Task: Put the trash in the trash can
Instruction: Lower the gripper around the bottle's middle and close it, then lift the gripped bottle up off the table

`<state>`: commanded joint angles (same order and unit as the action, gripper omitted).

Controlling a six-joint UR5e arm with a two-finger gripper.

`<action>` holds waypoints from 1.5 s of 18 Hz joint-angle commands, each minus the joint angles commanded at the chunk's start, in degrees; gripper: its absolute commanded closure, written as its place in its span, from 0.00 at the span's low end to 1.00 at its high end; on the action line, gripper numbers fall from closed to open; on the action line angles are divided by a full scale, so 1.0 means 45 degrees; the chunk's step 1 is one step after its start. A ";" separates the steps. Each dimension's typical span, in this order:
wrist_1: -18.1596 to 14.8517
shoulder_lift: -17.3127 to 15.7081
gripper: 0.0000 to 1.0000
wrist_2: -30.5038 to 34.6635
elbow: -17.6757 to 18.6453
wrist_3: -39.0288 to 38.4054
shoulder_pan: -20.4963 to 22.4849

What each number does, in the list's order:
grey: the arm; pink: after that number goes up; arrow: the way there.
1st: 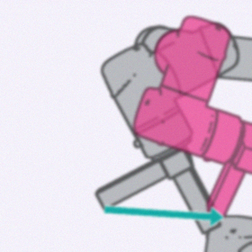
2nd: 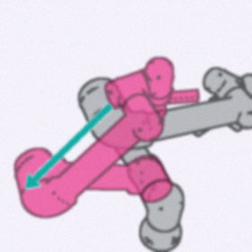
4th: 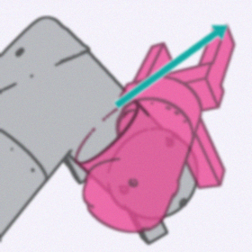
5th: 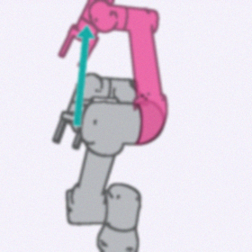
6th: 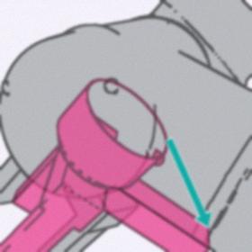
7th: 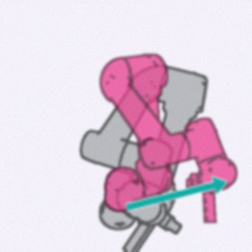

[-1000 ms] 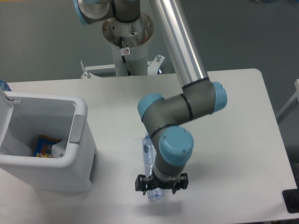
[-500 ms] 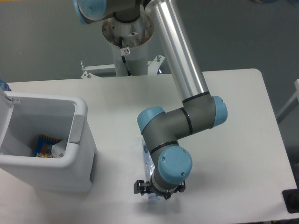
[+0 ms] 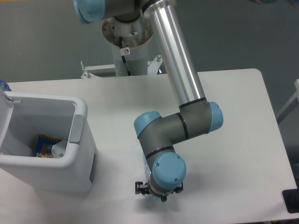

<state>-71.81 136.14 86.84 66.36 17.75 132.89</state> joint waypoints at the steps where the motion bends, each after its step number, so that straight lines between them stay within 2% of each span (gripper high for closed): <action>1: 0.0000 -0.0020 0.50 0.0019 0.0039 -0.0020 0.0000; 7: -0.0019 -0.0410 0.63 -0.0039 0.0176 0.0000 -0.0078; 15: 0.0117 -0.0917 0.67 -0.0176 0.0176 0.0078 0.0019; 20: 0.0234 -0.1893 0.68 -0.1324 0.0059 0.0370 0.0624; 27: 0.1462 -0.3416 0.68 -0.3394 0.0098 0.0469 0.1385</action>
<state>-65.23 120.77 71.56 66.80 19.86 139.13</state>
